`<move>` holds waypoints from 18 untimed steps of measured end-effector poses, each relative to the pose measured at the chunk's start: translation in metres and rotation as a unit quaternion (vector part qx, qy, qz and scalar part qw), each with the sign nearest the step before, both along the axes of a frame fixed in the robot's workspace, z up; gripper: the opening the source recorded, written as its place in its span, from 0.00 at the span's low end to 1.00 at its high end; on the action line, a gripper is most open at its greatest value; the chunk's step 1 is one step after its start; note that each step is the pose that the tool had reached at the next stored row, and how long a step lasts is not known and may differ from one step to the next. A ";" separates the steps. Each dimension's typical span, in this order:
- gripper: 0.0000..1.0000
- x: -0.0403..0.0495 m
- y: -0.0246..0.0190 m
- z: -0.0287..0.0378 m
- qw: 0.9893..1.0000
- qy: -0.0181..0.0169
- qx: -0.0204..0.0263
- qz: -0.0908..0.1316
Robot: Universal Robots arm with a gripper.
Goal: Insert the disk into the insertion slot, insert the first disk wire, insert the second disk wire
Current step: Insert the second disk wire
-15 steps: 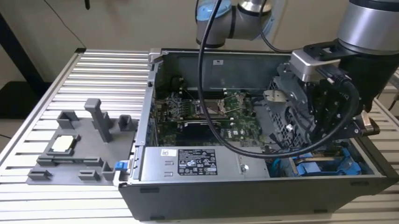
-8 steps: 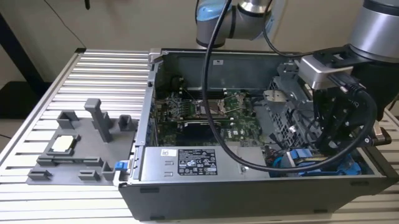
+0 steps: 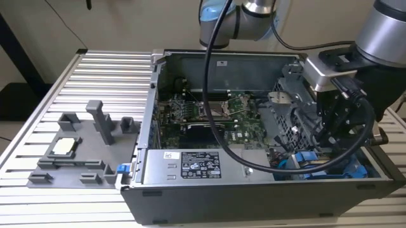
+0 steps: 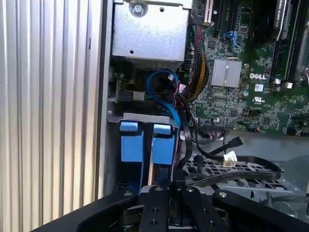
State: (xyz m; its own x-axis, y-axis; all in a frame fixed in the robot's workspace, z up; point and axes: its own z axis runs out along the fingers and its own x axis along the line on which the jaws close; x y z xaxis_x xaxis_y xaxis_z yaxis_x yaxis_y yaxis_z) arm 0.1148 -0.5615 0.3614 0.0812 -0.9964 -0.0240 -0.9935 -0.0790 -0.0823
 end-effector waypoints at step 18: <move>0.16 0.0217 -0.0015 -0.0013 0.999 0.045 0.026 -0.009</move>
